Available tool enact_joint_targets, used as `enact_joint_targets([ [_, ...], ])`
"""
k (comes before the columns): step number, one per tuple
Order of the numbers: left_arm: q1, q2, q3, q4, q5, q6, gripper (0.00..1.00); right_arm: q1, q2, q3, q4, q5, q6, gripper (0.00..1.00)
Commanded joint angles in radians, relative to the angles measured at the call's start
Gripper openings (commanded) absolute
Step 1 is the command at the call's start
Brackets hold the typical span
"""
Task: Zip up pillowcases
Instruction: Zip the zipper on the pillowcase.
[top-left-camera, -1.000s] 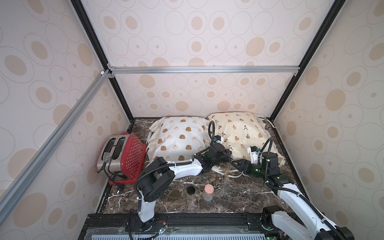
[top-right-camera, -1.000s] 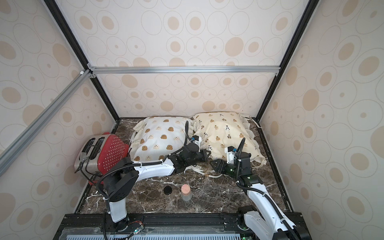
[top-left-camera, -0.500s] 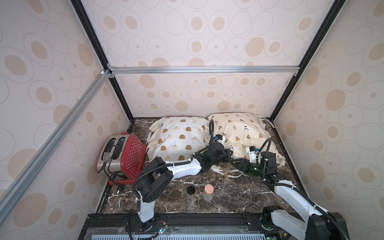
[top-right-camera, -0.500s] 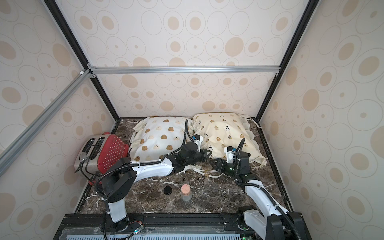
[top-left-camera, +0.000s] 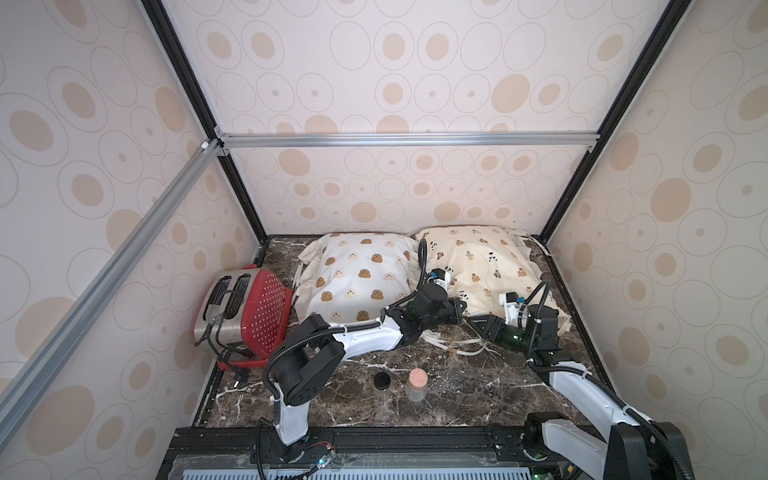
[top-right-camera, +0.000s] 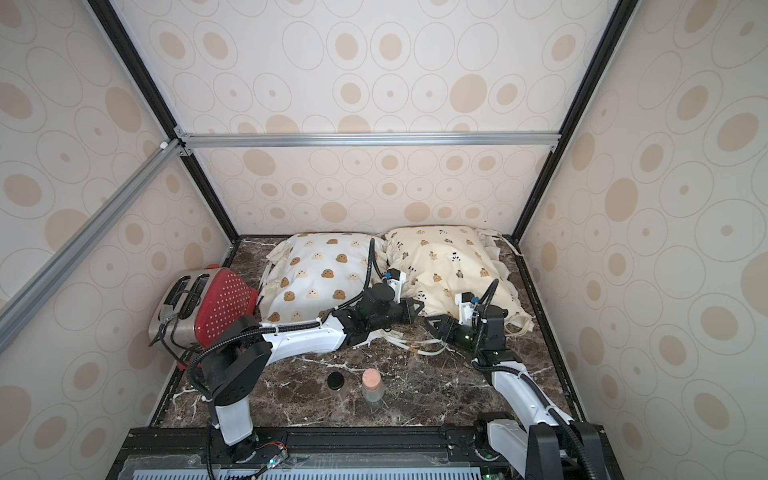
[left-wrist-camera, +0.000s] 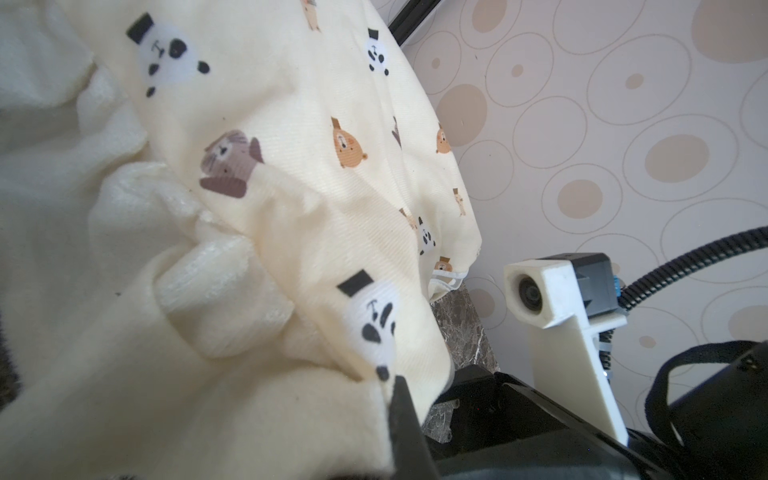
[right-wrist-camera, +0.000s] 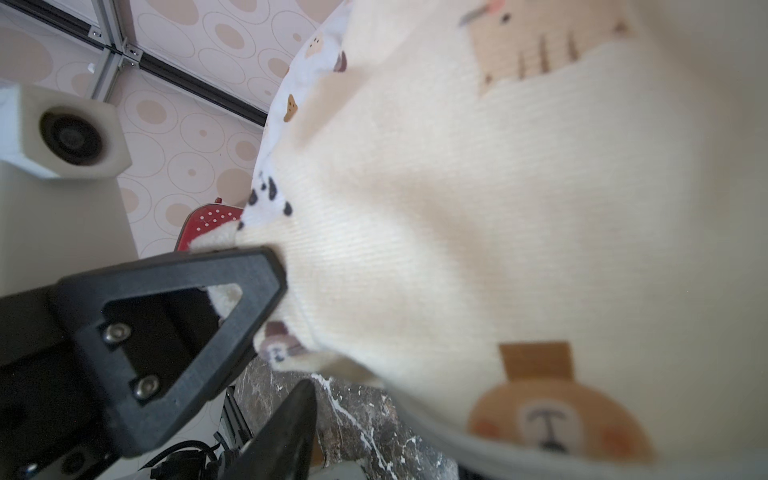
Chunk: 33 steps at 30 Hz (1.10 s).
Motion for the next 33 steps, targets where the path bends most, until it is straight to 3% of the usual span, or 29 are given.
enact_joint_targets([
  [1, 0.006, -0.043, 0.007, 0.046, 0.009, 0.019, 0.00, -0.008, 0.022, -0.002, 0.057, -0.023, 0.017, 0.52],
  [26, 0.006, -0.042, 0.010, 0.060, 0.035, 0.027, 0.00, -0.021, 0.062, 0.000, 0.157, -0.068, 0.088, 0.33],
  [33, 0.007, -0.046, 0.006, 0.059, 0.033, 0.030, 0.00, -0.024, 0.041, 0.007, 0.147, -0.061, 0.093, 0.33],
])
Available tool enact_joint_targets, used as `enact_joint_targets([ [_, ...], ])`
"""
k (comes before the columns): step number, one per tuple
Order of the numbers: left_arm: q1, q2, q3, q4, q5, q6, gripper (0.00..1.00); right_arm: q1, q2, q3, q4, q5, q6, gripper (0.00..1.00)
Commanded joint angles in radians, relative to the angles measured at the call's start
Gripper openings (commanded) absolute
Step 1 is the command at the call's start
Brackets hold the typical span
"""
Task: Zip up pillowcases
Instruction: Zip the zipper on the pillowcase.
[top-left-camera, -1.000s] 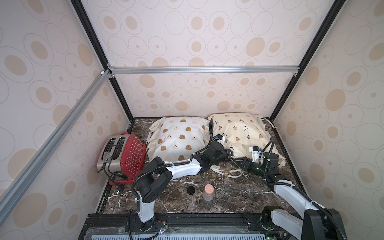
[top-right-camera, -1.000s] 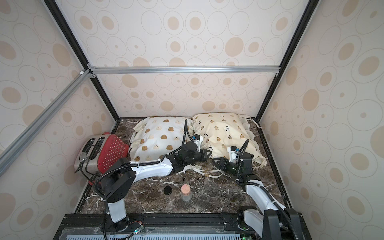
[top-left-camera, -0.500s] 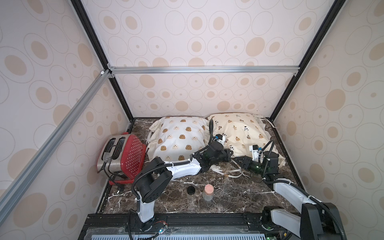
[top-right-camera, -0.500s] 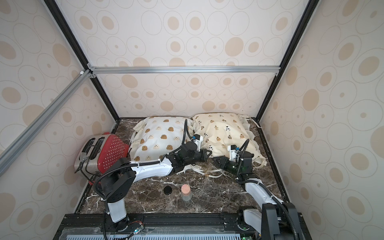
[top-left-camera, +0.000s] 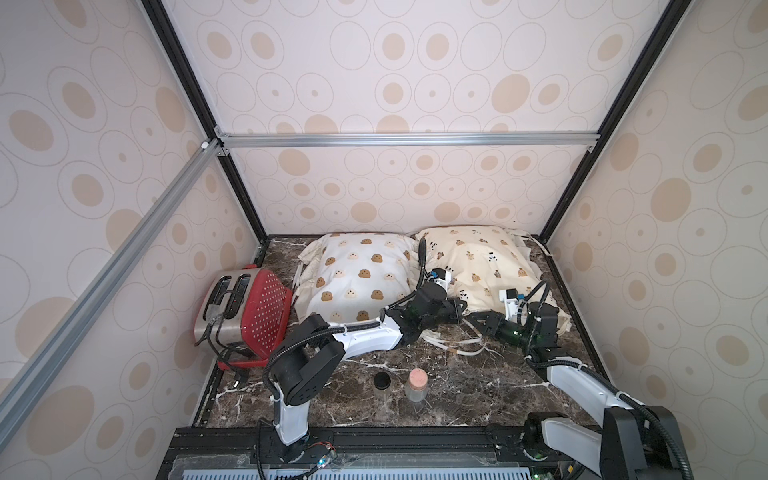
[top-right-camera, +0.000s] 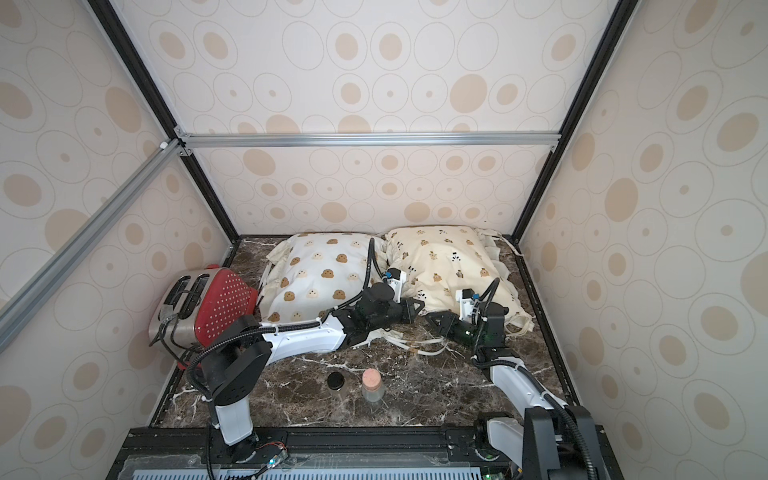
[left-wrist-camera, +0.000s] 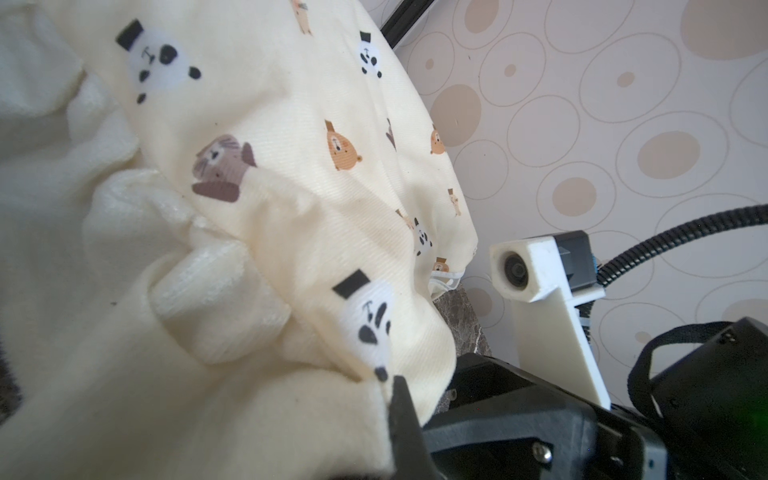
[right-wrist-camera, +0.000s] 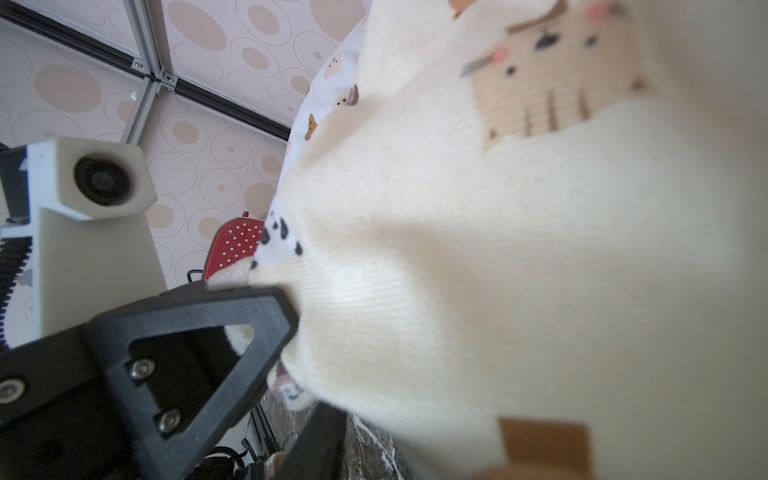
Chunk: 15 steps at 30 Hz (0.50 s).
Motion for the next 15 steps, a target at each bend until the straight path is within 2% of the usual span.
enact_joint_targets([
  [1, 0.005, -0.046, 0.006, 0.044, 0.012, 0.018, 0.00, -0.009, -0.021, 0.008, 0.015, -0.008, 0.010, 0.33],
  [15, 0.005, -0.045, 0.009, 0.044, 0.015, 0.020, 0.00, -0.017, -0.015, 0.016, 0.046, -0.034, 0.029, 0.30],
])
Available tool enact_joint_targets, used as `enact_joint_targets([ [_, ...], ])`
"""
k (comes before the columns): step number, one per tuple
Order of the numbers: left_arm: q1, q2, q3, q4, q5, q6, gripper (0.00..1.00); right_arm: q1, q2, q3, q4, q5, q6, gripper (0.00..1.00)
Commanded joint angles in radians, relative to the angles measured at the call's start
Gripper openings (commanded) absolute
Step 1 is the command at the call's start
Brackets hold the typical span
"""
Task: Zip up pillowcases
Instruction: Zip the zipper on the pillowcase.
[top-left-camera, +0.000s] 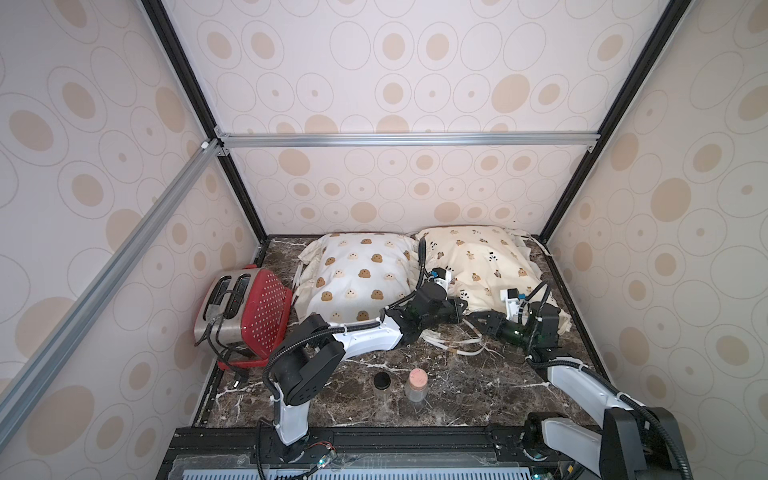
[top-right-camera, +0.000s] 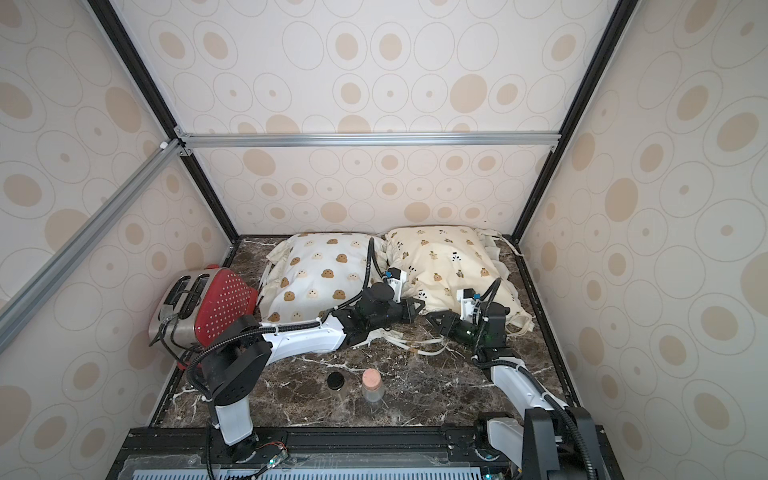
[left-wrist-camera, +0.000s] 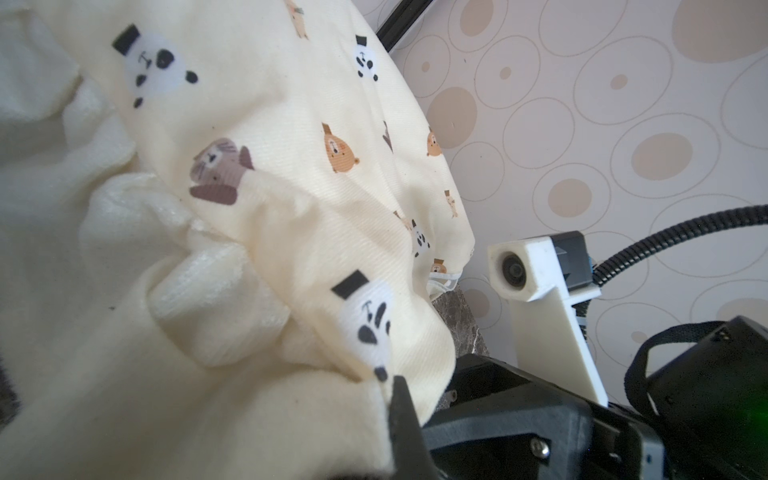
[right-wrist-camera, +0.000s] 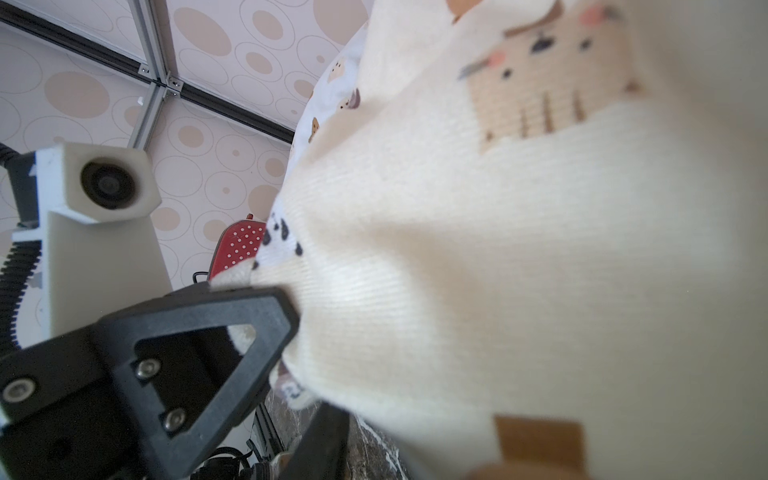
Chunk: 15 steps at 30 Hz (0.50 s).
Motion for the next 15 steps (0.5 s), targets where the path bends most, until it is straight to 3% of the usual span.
enact_joint_targets([
  [1, 0.005, -0.043, 0.009, 0.037, 0.016, 0.017, 0.00, -0.008, -0.012, 0.015, 0.044, -0.019, 0.022, 0.29],
  [15, 0.004, -0.046, 0.005, 0.041, 0.018, 0.017, 0.00, -0.019, 0.025, 0.030, 0.073, -0.010, 0.052, 0.29],
])
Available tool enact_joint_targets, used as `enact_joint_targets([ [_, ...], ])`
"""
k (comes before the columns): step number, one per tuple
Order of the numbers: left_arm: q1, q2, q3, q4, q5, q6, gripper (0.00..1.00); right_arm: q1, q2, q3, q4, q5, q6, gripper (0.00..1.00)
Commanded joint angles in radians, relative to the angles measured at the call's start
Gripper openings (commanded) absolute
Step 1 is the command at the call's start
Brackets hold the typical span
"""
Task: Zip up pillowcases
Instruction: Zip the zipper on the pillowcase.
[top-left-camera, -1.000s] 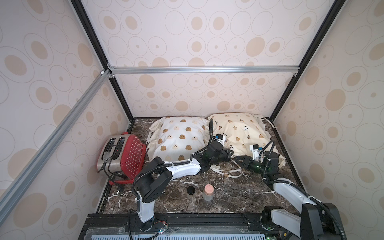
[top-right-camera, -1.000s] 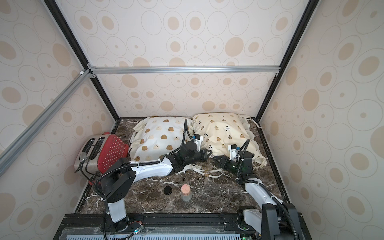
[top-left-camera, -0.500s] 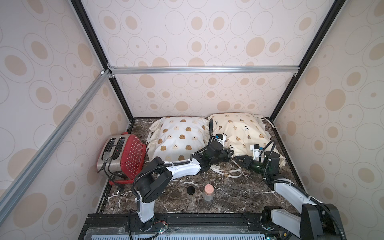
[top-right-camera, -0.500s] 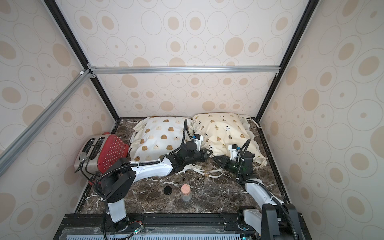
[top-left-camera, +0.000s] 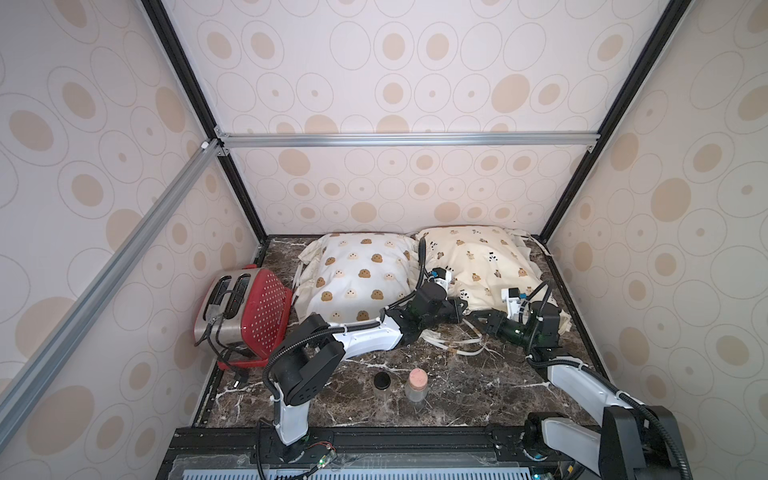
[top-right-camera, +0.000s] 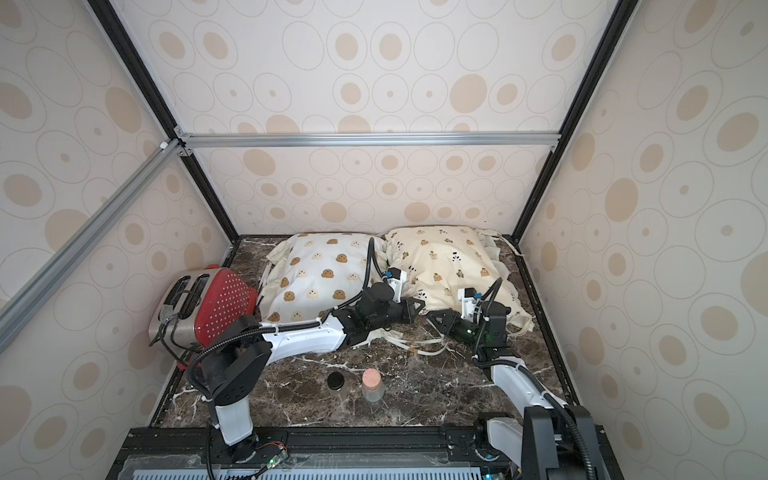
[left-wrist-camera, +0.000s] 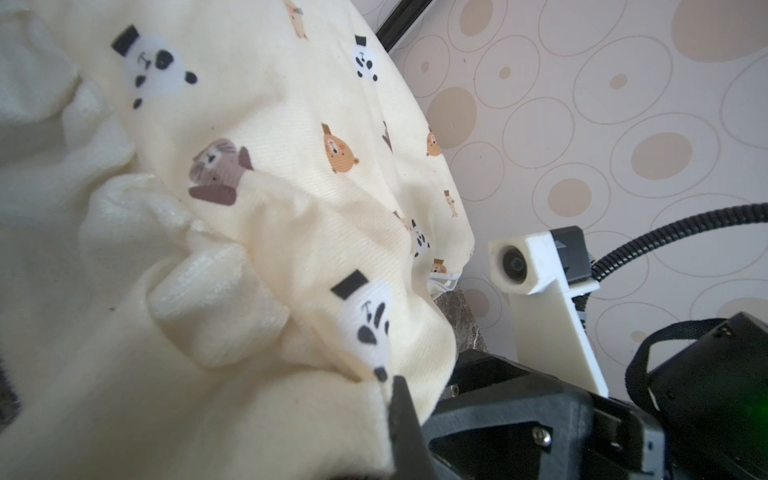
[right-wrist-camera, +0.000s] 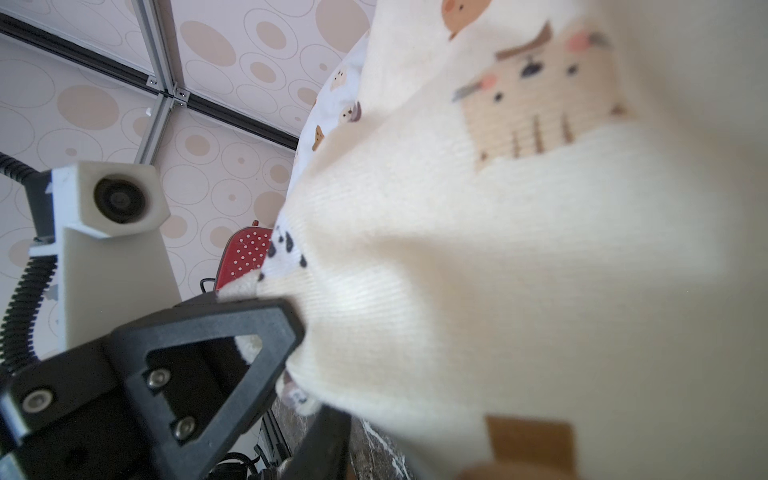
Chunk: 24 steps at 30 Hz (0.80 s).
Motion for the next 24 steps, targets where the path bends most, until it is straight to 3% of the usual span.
enact_joint_targets([
  [1, 0.004, -0.048, 0.005, 0.041, 0.017, 0.016, 0.00, -0.011, 0.014, 0.030, 0.050, -0.009, 0.024, 0.29],
  [9, 0.005, -0.046, 0.005, 0.044, 0.019, 0.014, 0.00, -0.010, 0.019, 0.034, 0.073, -0.015, 0.038, 0.28],
  [24, 0.005, -0.046, 0.009, 0.046, 0.021, 0.016, 0.00, -0.011, 0.039, 0.048, 0.055, 0.002, 0.033, 0.16],
])
